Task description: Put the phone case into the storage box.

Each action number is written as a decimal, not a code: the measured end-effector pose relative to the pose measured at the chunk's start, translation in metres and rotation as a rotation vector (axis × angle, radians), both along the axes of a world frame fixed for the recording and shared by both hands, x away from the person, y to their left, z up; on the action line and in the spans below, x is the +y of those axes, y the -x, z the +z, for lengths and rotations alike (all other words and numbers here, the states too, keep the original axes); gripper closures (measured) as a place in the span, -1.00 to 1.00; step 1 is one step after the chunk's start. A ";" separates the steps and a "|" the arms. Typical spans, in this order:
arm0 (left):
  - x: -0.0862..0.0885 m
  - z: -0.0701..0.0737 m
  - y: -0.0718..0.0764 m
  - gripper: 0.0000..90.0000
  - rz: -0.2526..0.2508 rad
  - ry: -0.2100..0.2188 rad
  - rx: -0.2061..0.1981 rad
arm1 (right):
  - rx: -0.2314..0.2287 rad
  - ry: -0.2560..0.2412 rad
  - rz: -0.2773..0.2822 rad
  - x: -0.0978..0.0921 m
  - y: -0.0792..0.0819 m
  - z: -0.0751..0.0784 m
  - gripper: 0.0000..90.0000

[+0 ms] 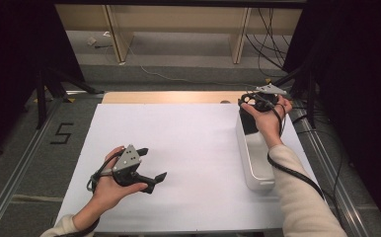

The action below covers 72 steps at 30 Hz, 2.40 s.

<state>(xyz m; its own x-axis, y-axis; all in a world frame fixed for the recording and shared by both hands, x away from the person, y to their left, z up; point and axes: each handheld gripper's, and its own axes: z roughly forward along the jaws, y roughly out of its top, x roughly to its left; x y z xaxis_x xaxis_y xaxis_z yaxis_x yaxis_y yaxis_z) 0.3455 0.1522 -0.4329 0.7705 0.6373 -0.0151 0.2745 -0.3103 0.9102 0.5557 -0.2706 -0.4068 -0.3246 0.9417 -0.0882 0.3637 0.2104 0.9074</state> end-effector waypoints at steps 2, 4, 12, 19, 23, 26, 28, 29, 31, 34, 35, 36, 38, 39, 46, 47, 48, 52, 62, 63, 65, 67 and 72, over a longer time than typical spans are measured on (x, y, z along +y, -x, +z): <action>0.000 0.000 0.000 -1.00 -0.001 -0.001 -0.002 | -0.002 -0.003 0.008 0.000 0.000 0.000 -0.91; 0.000 0.000 0.000 -1.00 0.000 0.000 0.000 | -0.005 -0.008 0.018 0.000 0.000 0.001 -0.94; 0.000 0.000 0.000 -1.00 0.000 -0.001 -0.002 | -0.018 -0.031 0.012 -0.001 0.002 0.007 -0.98; 0.000 0.000 0.000 -1.00 0.002 -0.002 -0.003 | -0.026 -0.055 0.016 -0.004 0.008 0.015 -0.98; 0.000 0.001 0.000 -1.00 0.003 -0.002 -0.002 | -0.031 -0.056 0.014 -0.003 0.012 0.019 -0.98; 0.000 0.001 0.001 -1.00 0.003 -0.003 -0.003 | -0.033 -0.055 0.017 -0.003 0.016 0.021 -0.98; 0.000 0.001 0.001 -1.00 0.003 -0.001 -0.002 | -0.035 -0.056 0.013 -0.003 0.020 0.022 -0.97; 0.000 0.001 0.001 -1.00 0.002 -0.003 -0.003 | -0.036 -0.054 0.013 -0.004 0.021 0.022 -0.94; 0.000 0.001 0.001 -1.00 0.003 -0.002 -0.003 | -0.031 -0.062 0.008 -0.005 0.025 0.023 -0.91; 0.000 0.001 0.001 -1.00 0.002 -0.001 -0.005 | -0.039 -0.066 0.008 -0.007 0.030 0.025 -0.88; 0.000 0.001 0.001 -1.00 0.003 -0.001 -0.004 | -0.041 -0.073 0.008 -0.007 0.031 0.026 -0.88; 0.000 0.001 0.001 -1.00 0.003 -0.001 -0.005 | -0.040 -0.072 0.008 -0.007 0.033 0.026 -0.88; 0.000 0.001 0.001 -1.00 0.004 0.000 -0.005 | -0.049 -0.072 0.009 -0.006 0.035 0.027 -0.84; 0.000 0.001 0.001 -1.00 0.004 0.000 -0.005 | -0.051 -0.070 0.008 -0.006 0.037 0.027 -0.84; 0.000 0.001 0.001 -1.00 0.004 0.000 -0.006 | -0.052 -0.070 0.015 -0.005 0.046 0.028 -0.81; 0.000 0.001 0.001 -1.00 0.003 -0.001 -0.006 | -0.050 -0.066 0.018 -0.005 0.048 0.028 -0.81; 0.000 0.001 0.001 -1.00 0.003 -0.002 -0.007 | -0.050 -0.063 0.020 -0.005 0.049 0.028 -0.81; -0.001 0.002 0.001 -1.00 0.003 -0.003 -0.006 | -0.048 -0.052 0.028 -0.005 0.056 0.026 -0.80; -0.001 0.001 0.001 -1.00 0.004 -0.002 -0.005 | -0.049 -0.041 0.053 -0.004 0.068 0.027 -0.78; -0.001 0.001 0.001 -1.00 0.003 -0.002 -0.005 | -0.050 -0.038 0.059 -0.004 0.069 0.027 -0.78; -0.001 0.001 0.002 -1.00 0.004 -0.001 -0.003 | -0.050 -0.038 0.067 -0.004 0.072 0.028 -0.77; -0.001 0.001 0.002 -1.00 0.004 -0.002 -0.005 | -0.052 -0.039 0.073 -0.004 0.074 0.028 -0.77; -0.001 0.002 0.002 -1.00 0.005 -0.003 -0.005 | -0.058 -0.043 0.087 -0.003 0.080 0.029 -0.76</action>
<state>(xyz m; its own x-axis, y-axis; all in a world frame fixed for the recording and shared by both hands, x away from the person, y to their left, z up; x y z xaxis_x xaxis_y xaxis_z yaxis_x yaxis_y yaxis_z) 0.3437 0.1511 -0.4313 0.7673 0.6412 -0.0093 0.2717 -0.3120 0.9104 0.4761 -0.2737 -0.3774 -0.4005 0.9137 -0.0696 0.2927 0.1996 0.9352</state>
